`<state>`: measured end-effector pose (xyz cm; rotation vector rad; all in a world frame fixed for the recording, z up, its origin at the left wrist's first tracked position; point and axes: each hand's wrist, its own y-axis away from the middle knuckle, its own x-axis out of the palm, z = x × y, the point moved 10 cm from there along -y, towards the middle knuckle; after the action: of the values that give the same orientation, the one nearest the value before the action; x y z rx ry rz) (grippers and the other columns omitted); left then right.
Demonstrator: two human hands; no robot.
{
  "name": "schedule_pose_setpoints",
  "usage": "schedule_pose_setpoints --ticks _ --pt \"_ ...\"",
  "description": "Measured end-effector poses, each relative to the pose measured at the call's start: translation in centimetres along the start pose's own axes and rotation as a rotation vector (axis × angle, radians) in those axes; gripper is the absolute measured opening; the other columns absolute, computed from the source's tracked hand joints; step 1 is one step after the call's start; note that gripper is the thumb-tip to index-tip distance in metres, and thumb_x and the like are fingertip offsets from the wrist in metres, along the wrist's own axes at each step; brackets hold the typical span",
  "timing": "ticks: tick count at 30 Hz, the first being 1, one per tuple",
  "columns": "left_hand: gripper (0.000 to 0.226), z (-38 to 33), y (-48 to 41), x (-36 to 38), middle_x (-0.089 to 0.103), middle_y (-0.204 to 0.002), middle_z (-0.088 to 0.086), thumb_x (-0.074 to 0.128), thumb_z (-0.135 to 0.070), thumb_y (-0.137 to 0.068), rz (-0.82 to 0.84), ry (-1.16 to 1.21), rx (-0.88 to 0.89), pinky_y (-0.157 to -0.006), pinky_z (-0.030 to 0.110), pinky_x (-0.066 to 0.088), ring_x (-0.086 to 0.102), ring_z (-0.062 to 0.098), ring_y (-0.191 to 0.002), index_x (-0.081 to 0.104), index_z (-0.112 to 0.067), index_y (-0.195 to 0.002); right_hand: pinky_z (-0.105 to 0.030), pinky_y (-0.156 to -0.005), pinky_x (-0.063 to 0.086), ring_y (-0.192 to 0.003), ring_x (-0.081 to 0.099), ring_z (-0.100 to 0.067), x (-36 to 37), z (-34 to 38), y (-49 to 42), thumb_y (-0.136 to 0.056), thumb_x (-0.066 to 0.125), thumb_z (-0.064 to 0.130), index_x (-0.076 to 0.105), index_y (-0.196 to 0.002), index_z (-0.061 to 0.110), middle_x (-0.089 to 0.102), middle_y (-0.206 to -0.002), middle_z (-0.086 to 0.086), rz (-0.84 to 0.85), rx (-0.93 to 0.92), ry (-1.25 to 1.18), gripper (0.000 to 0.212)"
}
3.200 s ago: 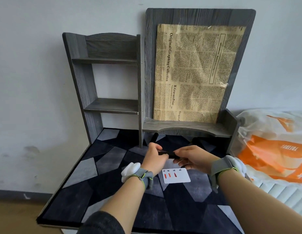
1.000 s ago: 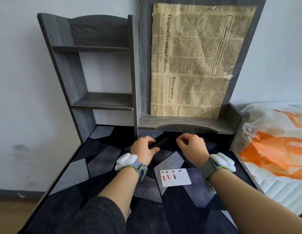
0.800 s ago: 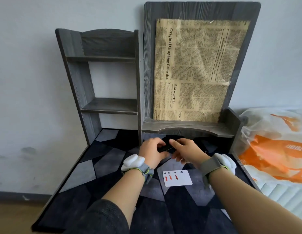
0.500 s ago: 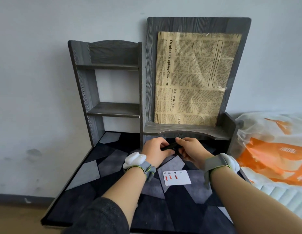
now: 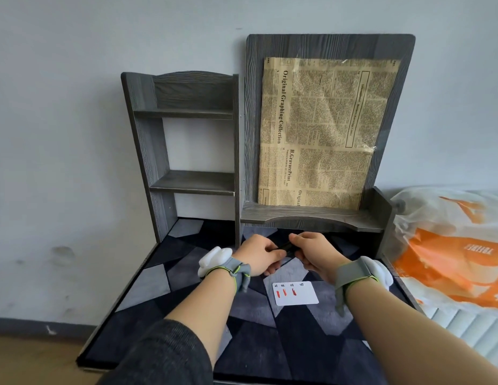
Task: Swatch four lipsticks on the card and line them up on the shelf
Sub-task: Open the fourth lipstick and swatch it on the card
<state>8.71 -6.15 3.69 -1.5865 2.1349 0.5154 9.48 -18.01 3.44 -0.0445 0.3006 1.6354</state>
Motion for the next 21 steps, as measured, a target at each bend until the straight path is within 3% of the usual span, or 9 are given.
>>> schedule_pose_setpoints --ticks 6,13,18,21 --pt "0.020 0.7 -0.5 0.3 0.057 -0.065 0.000 0.048 -0.025 -0.097 0.058 -0.031 -0.005 -0.057 0.023 0.041 0.045 0.011 -0.051 0.059 -0.010 -0.090 -0.018 -0.037 0.018 -0.040 0.025 -0.011 0.4 -0.6 -0.6 -0.099 0.047 0.022 0.051 -0.083 0.011 0.034 -0.056 -0.006 0.034 0.010 -0.031 0.020" --pt "0.016 1.6 -1.4 0.8 0.047 -0.059 0.001 0.044 -0.024 -0.099 0.049 0.081 -0.036 -0.046 0.023 0.031 0.037 0.011 -0.043 0.055 -0.012 -0.098 -0.018 -0.038 0.019 -0.040 0.027 -0.009 0.3 -0.4 -1.4 -0.099 0.042 0.018 0.057 -0.083 0.011 0.034 -0.055 -0.006 0.012 -0.042 -0.030 0.023" --pt "0.028 2.1 -1.7 2.0 0.040 -0.058 0.003 0.039 -0.025 -0.100 0.093 0.122 -0.123 -0.044 0.025 0.025 0.030 0.014 -0.041 0.044 -0.014 -0.075 -0.021 -0.041 0.020 -0.042 0.028 -0.011 0.3 -0.6 -1.6 -0.100 0.040 0.017 0.057 -0.078 0.013 0.035 -0.055 -0.005 -0.008 -0.064 0.018 0.028" --pt "0.032 2.5 -1.4 2.7 0.036 -0.058 0.002 0.037 -0.026 -0.100 0.138 0.246 -0.183 -0.042 0.023 0.020 0.026 0.007 -0.034 0.041 -0.016 -0.070 -0.021 -0.041 0.020 -0.043 0.028 -0.012 0.4 -0.4 -1.5 -0.101 0.038 0.017 0.056 -0.079 0.012 0.034 -0.055 -0.005 -0.005 -0.088 0.037 0.029"
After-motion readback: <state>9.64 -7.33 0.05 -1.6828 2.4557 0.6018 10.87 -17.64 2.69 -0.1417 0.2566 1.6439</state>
